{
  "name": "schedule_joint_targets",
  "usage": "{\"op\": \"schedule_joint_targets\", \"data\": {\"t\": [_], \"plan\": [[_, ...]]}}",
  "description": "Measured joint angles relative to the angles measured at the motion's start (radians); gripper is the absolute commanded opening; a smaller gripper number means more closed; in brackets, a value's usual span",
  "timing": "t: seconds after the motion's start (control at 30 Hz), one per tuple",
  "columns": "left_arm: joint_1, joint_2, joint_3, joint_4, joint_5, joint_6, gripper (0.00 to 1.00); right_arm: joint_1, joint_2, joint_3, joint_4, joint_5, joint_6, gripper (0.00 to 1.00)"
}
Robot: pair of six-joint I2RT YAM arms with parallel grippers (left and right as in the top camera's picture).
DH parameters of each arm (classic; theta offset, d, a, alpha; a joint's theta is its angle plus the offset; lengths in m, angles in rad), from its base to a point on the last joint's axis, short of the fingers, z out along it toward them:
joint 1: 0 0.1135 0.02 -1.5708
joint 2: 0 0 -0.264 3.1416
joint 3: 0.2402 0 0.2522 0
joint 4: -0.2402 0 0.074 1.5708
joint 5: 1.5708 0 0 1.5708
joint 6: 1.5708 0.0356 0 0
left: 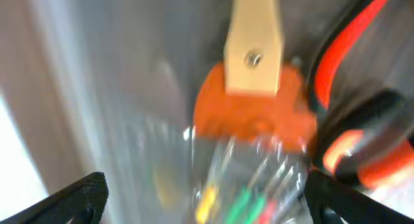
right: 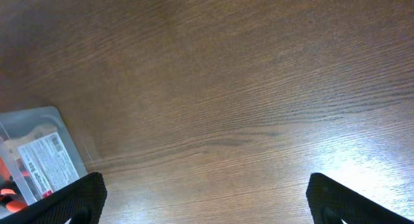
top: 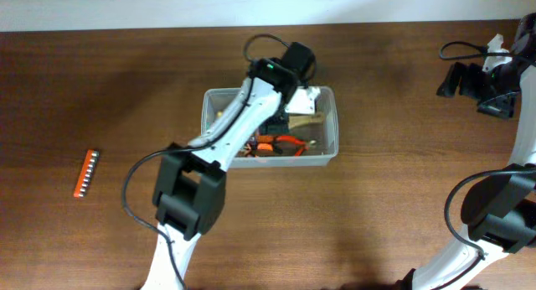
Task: Pack container
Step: 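Carry the red pliers into the container and release them, then move the left gripper to the red socket-bit strip and grasp it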
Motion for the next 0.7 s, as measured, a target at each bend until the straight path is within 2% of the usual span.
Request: {"op": "schedule_joint_targets", "data": {"t": [0.13, 0.23, 0.3, 0.37, 0.5, 0.57, 0.7], "plan": [[0.028, -0.158, 0.003, -0.077, -0.023, -0.184, 0.99, 0.0, 0.0, 0.0, 0.0, 0.0, 0.001, 0.98], [0.072, -0.347, 0.023, -0.208, -0.015, -0.339, 0.99, 0.0, 0.001, 0.0, -0.001, 0.0, 0.002, 0.98], [0.148, -0.451, 0.042, -0.29, 0.017, -0.406, 0.99, 0.0, 0.001, 0.0, 0.0, 0.0, 0.0, 0.99], [0.306, -0.524, 0.064, -0.388, 0.077, -0.457, 0.99, 0.0, 0.001, 0.0, 0.0, 0.0, 0.002, 0.99], [0.56, -0.488, 0.02, -0.421, 0.117, -0.522, 0.99, 0.0, 0.001, 0.0, 0.0, 0.0, 0.001, 0.99], [0.711, -0.432, -0.069, -0.394, 0.131, -0.538, 0.99, 0.0, 0.001, 0.0, 0.0, 0.0, 0.001, 0.99], [0.89, -0.359, -0.224, -0.293, 0.137, -0.54, 0.97, 0.0, 0.001, 0.0, 0.0, 0.0, 0.001, 0.99]]}}
